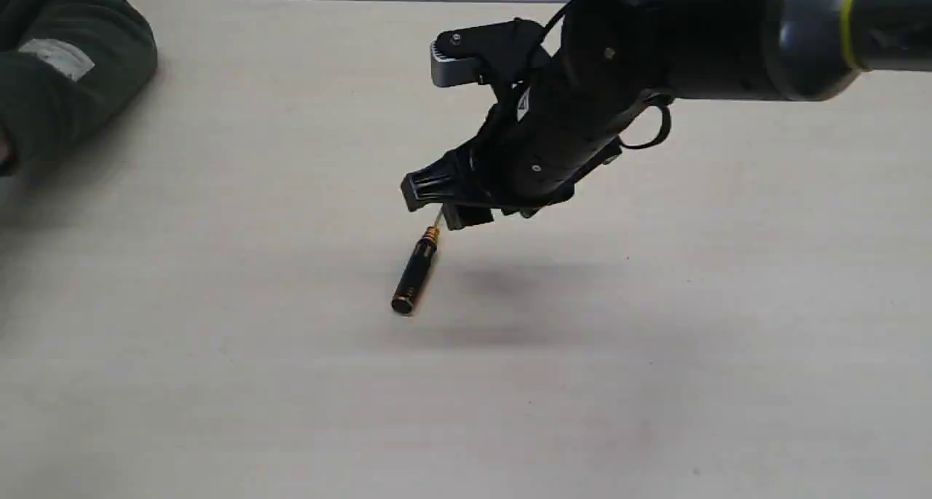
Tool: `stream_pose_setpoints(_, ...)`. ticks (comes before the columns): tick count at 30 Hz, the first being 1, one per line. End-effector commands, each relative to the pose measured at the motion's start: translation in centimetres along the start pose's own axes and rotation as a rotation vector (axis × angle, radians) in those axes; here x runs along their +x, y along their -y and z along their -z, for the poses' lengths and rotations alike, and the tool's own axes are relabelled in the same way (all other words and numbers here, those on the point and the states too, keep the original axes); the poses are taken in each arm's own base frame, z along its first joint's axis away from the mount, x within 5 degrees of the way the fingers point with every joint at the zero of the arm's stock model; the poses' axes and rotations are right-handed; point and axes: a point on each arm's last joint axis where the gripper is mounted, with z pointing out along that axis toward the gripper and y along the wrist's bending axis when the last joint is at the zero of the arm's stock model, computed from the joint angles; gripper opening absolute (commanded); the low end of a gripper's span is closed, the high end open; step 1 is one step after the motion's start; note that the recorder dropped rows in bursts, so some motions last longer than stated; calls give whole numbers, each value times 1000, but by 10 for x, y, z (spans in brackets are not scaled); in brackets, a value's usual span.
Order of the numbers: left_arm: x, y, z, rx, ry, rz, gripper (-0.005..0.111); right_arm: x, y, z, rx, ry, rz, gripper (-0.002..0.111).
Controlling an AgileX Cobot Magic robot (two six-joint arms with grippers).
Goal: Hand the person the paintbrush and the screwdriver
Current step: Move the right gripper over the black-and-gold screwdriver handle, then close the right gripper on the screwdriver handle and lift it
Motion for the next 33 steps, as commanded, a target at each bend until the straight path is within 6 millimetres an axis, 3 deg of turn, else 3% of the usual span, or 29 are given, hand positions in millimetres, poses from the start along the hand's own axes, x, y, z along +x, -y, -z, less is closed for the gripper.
stream_pose_setpoints(1,0,0,0,7,11,1,0,-7,-3,-9,-16,-2,-30,47)
stream_pose_setpoints(8,0,0,0,7,11,1,0,-16,-7,-27,-28,-75,-55,47)
stream_pose_setpoints(15,0,0,0,7,11,1,0,-10,-7,-46,-42,-137,-65,47)
stream_pose_setpoints(33,0,1,0,8,11,5,0,-13,-13,-48,-104,-102,-121,47)
